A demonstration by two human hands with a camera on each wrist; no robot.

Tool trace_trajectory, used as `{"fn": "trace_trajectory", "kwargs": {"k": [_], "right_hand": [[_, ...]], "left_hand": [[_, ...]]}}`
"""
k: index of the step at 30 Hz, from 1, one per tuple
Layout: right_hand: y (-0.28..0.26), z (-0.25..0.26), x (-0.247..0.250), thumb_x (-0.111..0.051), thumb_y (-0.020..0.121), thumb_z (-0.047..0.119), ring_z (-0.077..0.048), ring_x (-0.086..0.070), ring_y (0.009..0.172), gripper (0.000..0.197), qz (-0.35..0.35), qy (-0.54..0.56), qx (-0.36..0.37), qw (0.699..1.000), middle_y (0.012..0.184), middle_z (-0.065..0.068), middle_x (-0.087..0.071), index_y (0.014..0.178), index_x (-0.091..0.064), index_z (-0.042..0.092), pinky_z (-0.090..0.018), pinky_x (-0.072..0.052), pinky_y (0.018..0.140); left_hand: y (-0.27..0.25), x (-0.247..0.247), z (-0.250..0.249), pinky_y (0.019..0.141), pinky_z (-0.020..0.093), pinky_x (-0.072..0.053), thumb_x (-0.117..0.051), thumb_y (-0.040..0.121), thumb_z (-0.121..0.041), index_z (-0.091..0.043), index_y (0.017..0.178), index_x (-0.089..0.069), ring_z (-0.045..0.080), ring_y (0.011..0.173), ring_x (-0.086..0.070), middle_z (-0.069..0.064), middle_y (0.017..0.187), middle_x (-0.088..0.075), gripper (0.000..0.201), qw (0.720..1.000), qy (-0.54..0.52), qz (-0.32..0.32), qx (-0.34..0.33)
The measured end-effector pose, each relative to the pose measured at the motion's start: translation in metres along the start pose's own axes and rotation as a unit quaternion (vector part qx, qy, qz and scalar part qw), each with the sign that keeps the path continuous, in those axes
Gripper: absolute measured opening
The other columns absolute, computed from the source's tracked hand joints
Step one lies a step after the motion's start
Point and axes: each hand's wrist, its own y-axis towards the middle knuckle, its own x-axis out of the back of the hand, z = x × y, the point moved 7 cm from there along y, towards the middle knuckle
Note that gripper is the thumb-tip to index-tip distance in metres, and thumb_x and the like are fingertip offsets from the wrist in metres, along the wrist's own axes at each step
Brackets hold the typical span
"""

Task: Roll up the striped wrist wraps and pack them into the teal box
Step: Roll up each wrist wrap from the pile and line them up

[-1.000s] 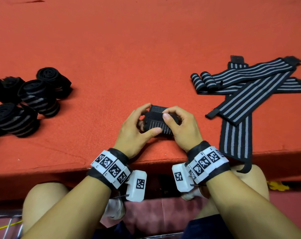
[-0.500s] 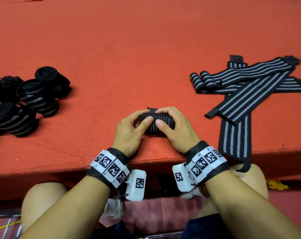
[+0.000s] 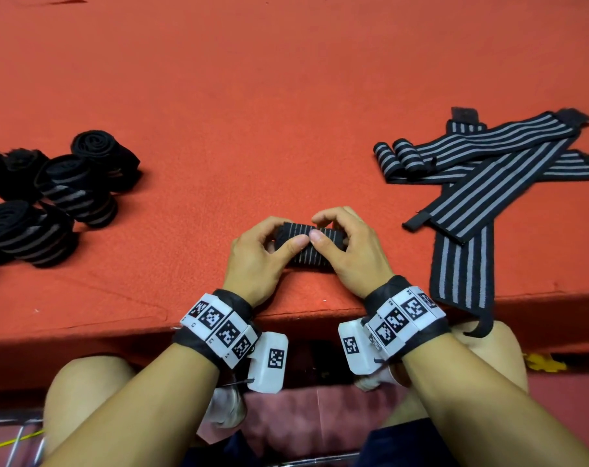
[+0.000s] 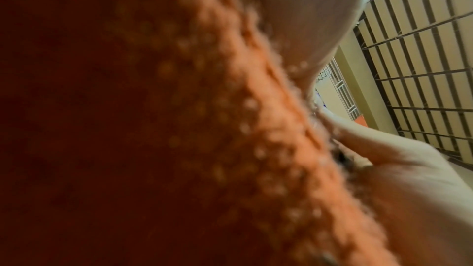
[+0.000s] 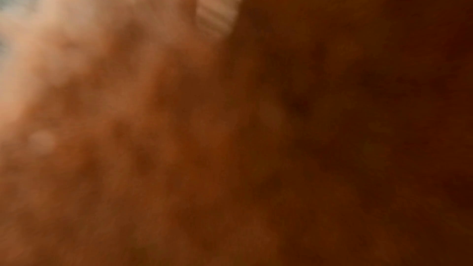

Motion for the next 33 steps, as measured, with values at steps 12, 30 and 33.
{"fn": "trace_trajectory", "kwargs": {"k": [12,30,33], "right_hand": [[0.002,-0.004,0.002,-0.062,0.095,0.026,-0.001,-0.064,0.085,0.011,-0.013,-0.013,-0.028,0.999,0.088,0.015,-0.071,0.098,-0.072,0.025,-0.021,-0.048,0.081],[-0.002,0.000,-0.004,-0.079,0.081,0.030,-0.014,-0.064,0.094,0.045,0.045,0.065,-0.018,0.997,0.103,0.010,-0.066,0.121,-0.061,0.026,-0.040,-0.054,0.090],[0.000,-0.004,-0.001,-0.077,0.087,0.024,-0.012,-0.067,0.090,0.035,0.019,0.114,-0.043,0.992,0.099,0.006,-0.068,0.119,-0.061,0.022,-0.033,-0.056,0.085]], "left_hand": [[-0.004,-0.010,-0.011,0.096,0.031,-0.049,-0.083,0.070,-0.041,-0.041,0.129,-0.059,0.002,0.113,-0.058,-0.018,0.120,-0.062,0.063,0.991,0.073,0.092,-0.058],[0.002,-0.002,-0.004,0.073,0.022,-0.047,-0.059,0.077,-0.070,-0.036,0.102,-0.065,-0.002,0.080,-0.063,-0.022,0.086,-0.068,0.043,0.999,0.032,0.019,0.022],[0.000,-0.003,-0.004,0.081,0.029,-0.052,-0.066,0.071,-0.069,-0.036,0.113,-0.059,0.002,0.090,-0.065,-0.017,0.097,-0.069,0.053,0.999,0.025,0.042,0.011]]}}
